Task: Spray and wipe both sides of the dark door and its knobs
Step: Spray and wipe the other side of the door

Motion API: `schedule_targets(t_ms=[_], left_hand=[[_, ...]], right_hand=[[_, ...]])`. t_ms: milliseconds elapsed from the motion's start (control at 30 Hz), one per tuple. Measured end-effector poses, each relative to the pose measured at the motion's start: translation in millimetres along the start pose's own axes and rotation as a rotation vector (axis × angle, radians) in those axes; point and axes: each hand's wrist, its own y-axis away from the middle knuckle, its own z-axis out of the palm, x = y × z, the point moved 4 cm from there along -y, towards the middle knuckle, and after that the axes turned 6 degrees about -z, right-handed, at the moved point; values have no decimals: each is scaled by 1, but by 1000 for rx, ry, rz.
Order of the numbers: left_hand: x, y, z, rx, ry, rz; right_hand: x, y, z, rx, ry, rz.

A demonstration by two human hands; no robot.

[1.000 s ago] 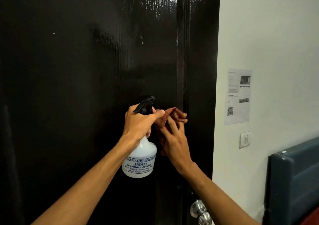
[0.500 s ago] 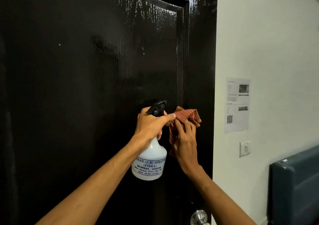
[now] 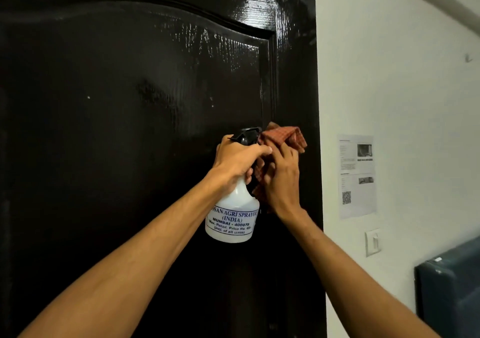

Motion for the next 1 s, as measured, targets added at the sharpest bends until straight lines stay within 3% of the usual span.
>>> schedule_targets(t_ms=[267,500,700,900,1000], left_hand=[[29,-26,-15,-20,3,2],[76,-54,-24,-14,-3,56],[92,-56,-32,-46,-41,38],[120,-73,-39,8,-38,87],[130,-77,-44,0,-57,98]], right_hand=[[-7,-4,4,-41,18,-97],[-7,-144,3,-79,6,-134],[-2,-93,7,-97,30,-150],[-6,-160,6,21,-16,-46],[-9,-158,14,41,45,-88]])
